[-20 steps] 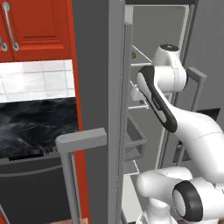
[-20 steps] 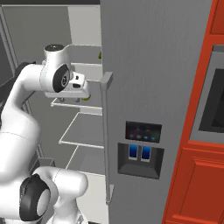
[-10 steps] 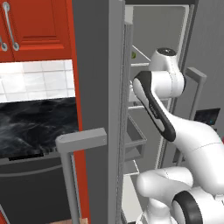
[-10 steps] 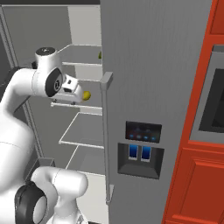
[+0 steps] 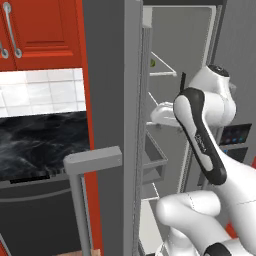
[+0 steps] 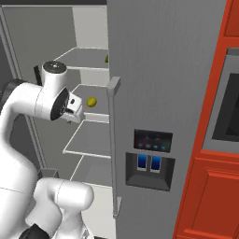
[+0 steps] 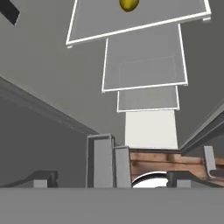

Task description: Grab the lemon and lemon wedge from the fridge, place them in the blender, close the lid, and turn on the blender to create a marinade.

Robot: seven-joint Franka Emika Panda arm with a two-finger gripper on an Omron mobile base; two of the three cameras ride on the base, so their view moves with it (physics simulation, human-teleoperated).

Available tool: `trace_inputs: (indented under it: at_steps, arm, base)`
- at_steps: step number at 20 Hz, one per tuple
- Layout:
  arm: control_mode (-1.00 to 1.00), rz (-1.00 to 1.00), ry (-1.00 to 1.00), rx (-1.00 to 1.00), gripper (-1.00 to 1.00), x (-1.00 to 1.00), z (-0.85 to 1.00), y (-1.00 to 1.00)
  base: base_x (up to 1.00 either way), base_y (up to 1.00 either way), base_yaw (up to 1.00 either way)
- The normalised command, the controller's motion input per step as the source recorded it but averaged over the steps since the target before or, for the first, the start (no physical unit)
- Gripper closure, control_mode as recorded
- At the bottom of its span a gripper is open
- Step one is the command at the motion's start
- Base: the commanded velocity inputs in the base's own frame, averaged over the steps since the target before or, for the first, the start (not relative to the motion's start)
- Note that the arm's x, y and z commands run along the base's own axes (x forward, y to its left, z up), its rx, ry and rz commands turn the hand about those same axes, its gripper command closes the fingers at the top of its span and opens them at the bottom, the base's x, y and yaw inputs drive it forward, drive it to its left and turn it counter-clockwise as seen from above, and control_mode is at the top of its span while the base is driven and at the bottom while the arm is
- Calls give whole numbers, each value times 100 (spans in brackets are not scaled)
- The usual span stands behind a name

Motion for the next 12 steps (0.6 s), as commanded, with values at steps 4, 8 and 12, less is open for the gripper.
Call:
trace_inputs:
  at_steps: [4,8,12]
  arm:
    - [-100,4,0,17,-100,-24,-4,34]
    - [-100,0,0,13,-100,-16,0,49]
    - [-100,0,0,9,-100,-26,0,51]
  base:
    - [0,0,0]
    - [0,0,0]
    - [0,0,0]
